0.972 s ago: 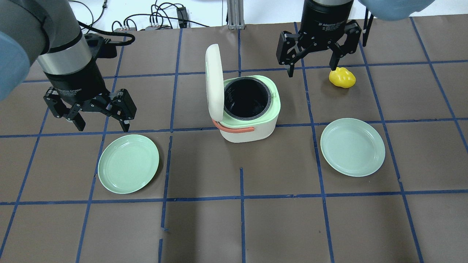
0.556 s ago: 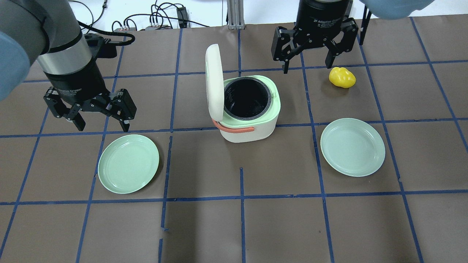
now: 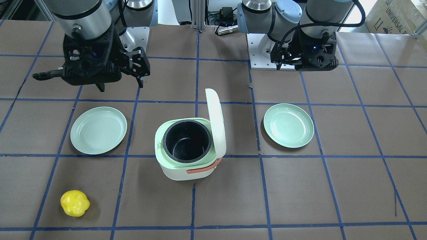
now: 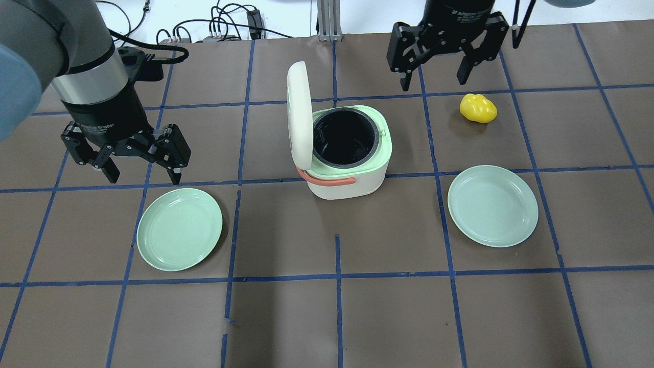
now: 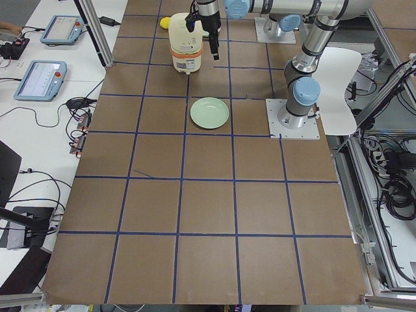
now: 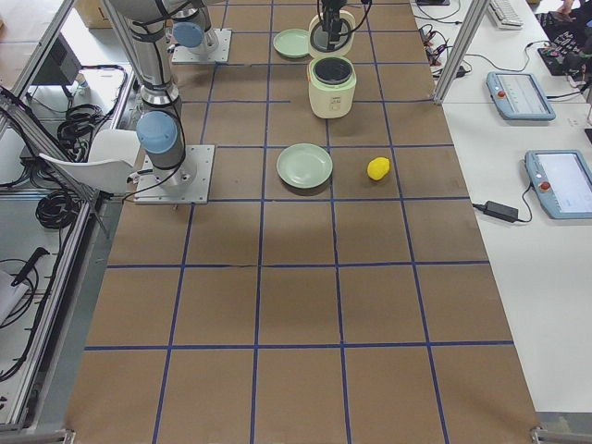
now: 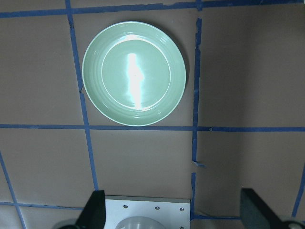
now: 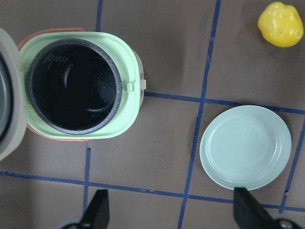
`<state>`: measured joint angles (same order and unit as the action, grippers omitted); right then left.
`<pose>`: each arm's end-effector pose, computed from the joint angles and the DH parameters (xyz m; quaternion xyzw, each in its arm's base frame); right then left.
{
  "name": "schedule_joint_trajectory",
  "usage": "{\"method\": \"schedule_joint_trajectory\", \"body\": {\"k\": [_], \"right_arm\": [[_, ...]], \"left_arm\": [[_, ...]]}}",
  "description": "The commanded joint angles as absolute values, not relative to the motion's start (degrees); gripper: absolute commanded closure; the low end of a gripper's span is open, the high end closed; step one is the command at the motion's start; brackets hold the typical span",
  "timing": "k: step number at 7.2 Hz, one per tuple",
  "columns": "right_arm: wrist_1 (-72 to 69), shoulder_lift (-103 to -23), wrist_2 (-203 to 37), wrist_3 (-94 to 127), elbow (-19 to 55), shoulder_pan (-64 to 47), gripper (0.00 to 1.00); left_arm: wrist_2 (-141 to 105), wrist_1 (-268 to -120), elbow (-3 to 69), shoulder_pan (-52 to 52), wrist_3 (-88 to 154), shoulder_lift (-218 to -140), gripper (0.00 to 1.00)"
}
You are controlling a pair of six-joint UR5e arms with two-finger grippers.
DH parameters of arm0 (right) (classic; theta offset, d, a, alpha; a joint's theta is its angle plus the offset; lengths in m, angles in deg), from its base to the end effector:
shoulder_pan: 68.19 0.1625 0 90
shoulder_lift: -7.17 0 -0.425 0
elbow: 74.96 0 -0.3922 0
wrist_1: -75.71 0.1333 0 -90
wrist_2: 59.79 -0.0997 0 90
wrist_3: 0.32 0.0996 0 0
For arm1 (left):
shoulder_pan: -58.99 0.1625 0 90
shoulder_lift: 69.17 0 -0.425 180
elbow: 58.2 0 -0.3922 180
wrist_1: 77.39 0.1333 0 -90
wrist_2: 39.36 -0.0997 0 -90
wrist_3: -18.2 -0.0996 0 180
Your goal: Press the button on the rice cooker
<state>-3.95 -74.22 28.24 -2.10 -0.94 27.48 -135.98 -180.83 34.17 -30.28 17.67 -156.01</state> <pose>0.1901 -0.5308 0.5284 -0.0645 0.9974 0.0265 0.0163 -0.1161 -0.4459 0.4739 0.0046 0.9923 0.1106 0.0562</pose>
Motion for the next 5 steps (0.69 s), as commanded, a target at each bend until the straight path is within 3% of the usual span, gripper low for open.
{"method": "schedule_joint_trajectory", "body": {"k": [1, 2, 5], "right_arm": [[-3.74, -81.55, 28.98, -3.84, 9.25, 24.19, 0.04], [-6.96, -84.39, 28.72, -4.36, 14.11, 23.23, 0.00], [-8.75, -83.71, 27.75, -5.69, 12.06, 19.00, 0.00]], "left_arm": [[-135.95, -180.83, 34.17, -30.31, 17.67, -156.01, 0.00], [-136.04, -180.83, 34.17, -30.31, 17.67, -156.01, 0.00], [-135.95, -180.83, 34.17, -30.31, 17.67, -156.01, 0.00]]}}
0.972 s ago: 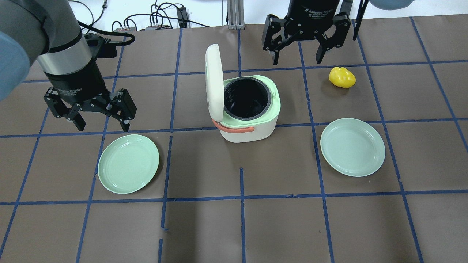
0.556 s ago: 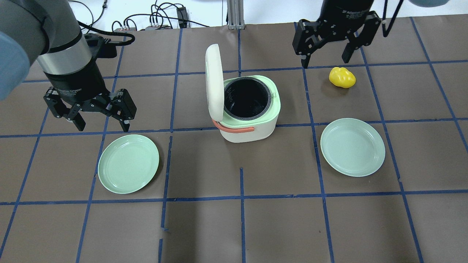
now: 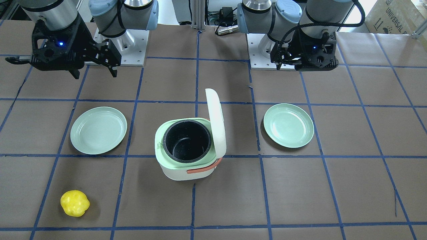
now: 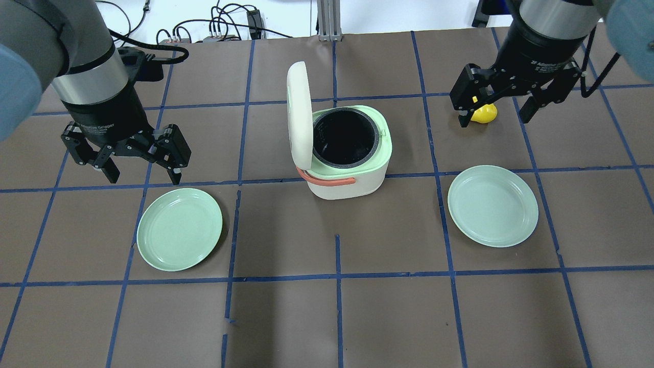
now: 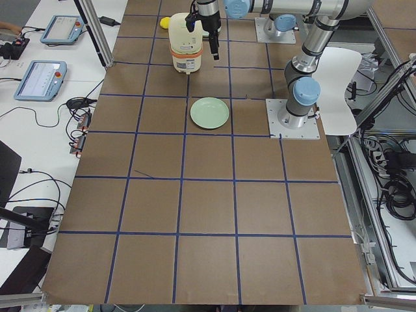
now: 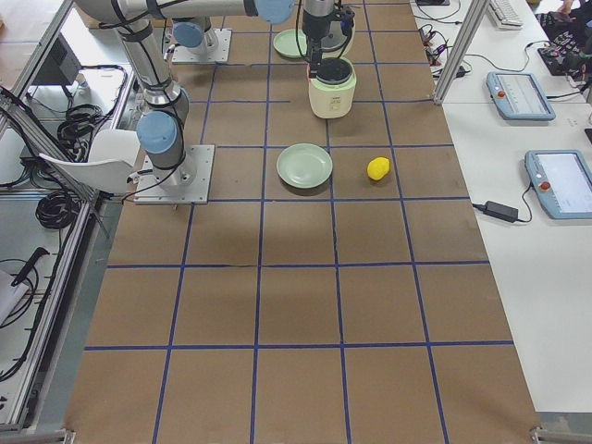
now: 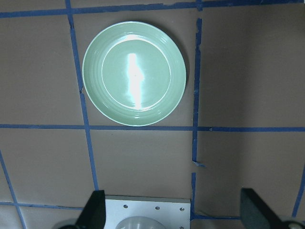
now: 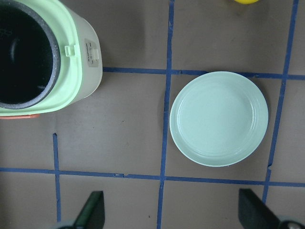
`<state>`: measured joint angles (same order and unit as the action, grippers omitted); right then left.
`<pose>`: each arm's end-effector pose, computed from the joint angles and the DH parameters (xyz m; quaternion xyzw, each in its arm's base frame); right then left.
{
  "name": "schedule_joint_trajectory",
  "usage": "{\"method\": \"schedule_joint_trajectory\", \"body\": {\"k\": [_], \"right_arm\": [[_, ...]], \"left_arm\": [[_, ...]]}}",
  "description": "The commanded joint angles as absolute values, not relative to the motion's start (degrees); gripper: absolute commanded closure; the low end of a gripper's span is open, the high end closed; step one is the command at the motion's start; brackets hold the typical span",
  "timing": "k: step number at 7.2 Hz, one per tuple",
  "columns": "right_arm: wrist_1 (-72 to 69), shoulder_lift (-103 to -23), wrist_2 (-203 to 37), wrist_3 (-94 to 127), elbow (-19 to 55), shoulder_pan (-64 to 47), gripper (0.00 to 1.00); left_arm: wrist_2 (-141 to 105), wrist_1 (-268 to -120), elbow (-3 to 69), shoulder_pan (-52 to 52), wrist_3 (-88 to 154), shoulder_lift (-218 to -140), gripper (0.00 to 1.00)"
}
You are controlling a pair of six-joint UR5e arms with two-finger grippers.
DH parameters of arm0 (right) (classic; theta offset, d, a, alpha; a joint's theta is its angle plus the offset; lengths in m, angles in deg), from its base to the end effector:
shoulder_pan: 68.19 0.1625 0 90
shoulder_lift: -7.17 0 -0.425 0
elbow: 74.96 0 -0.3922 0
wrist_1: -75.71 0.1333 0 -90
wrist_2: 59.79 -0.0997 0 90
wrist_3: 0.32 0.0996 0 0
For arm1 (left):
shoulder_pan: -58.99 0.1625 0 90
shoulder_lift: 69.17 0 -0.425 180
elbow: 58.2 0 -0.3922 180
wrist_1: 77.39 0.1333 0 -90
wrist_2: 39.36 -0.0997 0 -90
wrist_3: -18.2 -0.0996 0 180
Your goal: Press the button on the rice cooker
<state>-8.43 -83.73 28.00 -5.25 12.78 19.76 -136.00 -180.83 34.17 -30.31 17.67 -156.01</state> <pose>0.1199 -0.4844 0.5050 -0.0247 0.9992 0.0223 0.0207 -0.1163 -0.4458 0.4739 0.0049 0.9923 0.1106 0.0564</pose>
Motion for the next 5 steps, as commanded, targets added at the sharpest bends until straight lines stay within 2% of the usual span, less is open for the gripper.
{"method": "schedule_joint_trajectory", "body": {"k": [1, 5], "right_arm": [[-8.49, -81.97, 27.84, -5.69, 9.79, 19.17, 0.00], [-7.34, -81.16, 27.75, -4.90, 8.89, 21.11, 0.00]], "left_arm": [[-136.04, -180.83, 34.17, -30.31, 17.67, -156.01, 0.00], [-136.04, -180.83, 34.17, -30.31, 17.67, -156.01, 0.00]]}}
